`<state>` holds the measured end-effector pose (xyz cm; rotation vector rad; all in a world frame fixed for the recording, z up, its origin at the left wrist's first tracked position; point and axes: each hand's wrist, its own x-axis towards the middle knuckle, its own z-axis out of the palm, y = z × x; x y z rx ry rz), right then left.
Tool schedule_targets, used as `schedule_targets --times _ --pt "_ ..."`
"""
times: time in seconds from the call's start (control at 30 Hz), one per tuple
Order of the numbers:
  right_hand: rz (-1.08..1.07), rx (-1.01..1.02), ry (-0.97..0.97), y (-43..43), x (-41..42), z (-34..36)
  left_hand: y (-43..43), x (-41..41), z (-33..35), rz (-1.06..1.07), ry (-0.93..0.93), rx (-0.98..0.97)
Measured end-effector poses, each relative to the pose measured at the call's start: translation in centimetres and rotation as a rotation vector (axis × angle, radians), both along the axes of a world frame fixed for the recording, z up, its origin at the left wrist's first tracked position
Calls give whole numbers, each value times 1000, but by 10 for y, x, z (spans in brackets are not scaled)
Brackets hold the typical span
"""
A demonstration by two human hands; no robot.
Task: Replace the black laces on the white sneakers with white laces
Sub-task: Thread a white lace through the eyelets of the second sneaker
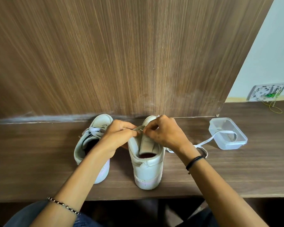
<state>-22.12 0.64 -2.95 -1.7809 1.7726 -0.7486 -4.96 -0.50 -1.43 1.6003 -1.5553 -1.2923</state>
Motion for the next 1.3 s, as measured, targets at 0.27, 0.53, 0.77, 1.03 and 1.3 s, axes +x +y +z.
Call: schedule_targets --times 0.27,0.53,0.77,1.03,1.3 --pt "-77 -3 -15 2 -3 0 0 1 1 -61 4 -14" --pt "-91 -6 -38 -1 3 0 1 2 1 -135 -31 -37" --pt "-11 -21 4 -4 3 4 0 3 -1 -157 -42 -59" --pt "-14 15 69 -8 8 3 -1 5 -7 -193 -92 -103" --pt "-54 -61 86 -2 14 1 -5 6 -11 -198 -107 -111"
